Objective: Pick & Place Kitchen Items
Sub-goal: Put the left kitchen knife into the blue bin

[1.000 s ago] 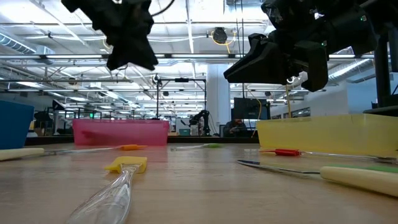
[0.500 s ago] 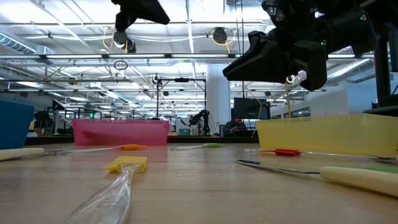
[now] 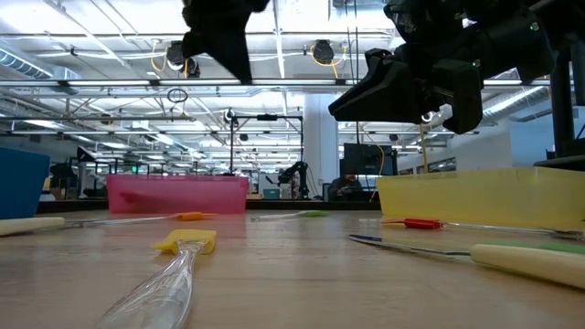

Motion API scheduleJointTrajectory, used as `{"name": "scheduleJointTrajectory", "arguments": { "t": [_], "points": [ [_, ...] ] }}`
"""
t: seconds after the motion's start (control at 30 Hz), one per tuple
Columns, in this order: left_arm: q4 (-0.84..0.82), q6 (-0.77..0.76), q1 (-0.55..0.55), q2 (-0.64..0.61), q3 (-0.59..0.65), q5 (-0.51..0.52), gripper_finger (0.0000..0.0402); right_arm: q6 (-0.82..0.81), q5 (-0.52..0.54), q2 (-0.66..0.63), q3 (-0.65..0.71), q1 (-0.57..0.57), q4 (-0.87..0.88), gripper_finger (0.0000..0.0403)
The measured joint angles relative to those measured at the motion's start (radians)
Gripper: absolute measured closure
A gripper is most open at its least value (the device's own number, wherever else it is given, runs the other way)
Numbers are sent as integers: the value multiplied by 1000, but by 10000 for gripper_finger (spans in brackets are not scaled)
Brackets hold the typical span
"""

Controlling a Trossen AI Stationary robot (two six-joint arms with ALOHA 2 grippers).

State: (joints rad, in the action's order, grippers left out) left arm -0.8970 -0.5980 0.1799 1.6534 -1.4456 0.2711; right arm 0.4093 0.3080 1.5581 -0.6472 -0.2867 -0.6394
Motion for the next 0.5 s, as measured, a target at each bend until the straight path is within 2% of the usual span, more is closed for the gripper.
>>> {"name": "scheduleJointTrajectory", "arguments": {
  "t": [0.23, 0.5],
  "points": [
    [-144, -56, -1, 42, 0, -142, 376, -18, 0, 0, 0, 0, -6, 325],
    [-152, -118, 13, 48, 16, -194, 325, -31, 0, 0, 0, 0, -26, 325]
  ]
}}
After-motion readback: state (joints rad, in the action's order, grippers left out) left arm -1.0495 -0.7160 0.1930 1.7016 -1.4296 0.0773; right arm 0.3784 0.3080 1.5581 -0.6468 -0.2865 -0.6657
